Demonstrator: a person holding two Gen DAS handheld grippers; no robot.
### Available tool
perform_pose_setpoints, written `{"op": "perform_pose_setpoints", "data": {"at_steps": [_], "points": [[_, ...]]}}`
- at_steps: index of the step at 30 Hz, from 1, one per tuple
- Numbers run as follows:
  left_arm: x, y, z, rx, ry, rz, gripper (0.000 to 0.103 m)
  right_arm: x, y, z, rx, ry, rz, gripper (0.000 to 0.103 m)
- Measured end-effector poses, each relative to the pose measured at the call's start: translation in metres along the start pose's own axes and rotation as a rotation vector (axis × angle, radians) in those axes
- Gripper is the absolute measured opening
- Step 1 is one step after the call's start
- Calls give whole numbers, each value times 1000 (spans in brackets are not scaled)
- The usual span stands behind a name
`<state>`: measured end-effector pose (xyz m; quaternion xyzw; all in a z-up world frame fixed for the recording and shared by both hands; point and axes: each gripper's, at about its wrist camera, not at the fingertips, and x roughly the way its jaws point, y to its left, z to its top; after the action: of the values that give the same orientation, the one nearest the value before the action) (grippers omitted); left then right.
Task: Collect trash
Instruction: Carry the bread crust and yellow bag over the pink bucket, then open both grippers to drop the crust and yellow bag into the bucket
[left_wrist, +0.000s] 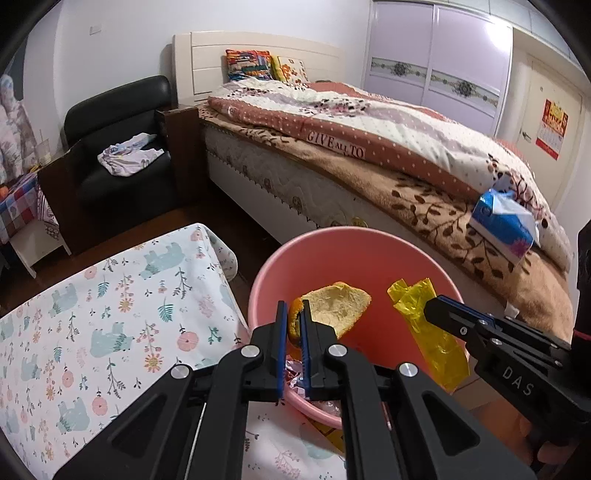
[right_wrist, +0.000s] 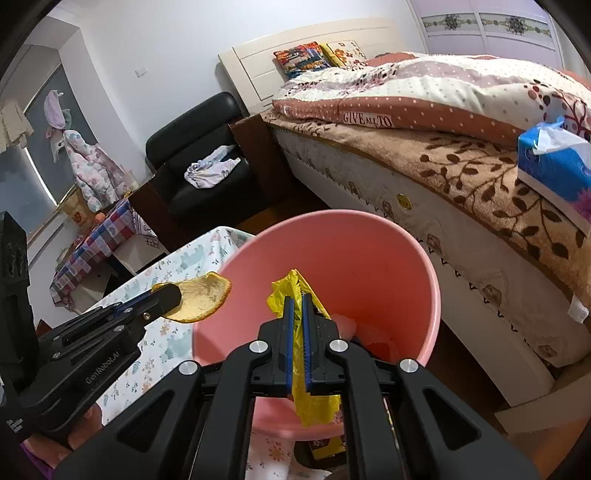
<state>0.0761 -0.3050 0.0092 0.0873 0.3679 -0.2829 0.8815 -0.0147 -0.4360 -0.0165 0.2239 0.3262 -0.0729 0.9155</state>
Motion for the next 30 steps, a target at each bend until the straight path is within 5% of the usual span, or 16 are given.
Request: {"op": "perform_pose_setpoints", "data": {"at_steps": [24, 30], "points": [[29, -17, -9, 25, 65, -6, 6, 16, -14, -7, 16, 44, -19, 4], [31, -15, -11, 9, 74, -9, 21, 22, -18, -7, 32, 61, -23, 5]]}}
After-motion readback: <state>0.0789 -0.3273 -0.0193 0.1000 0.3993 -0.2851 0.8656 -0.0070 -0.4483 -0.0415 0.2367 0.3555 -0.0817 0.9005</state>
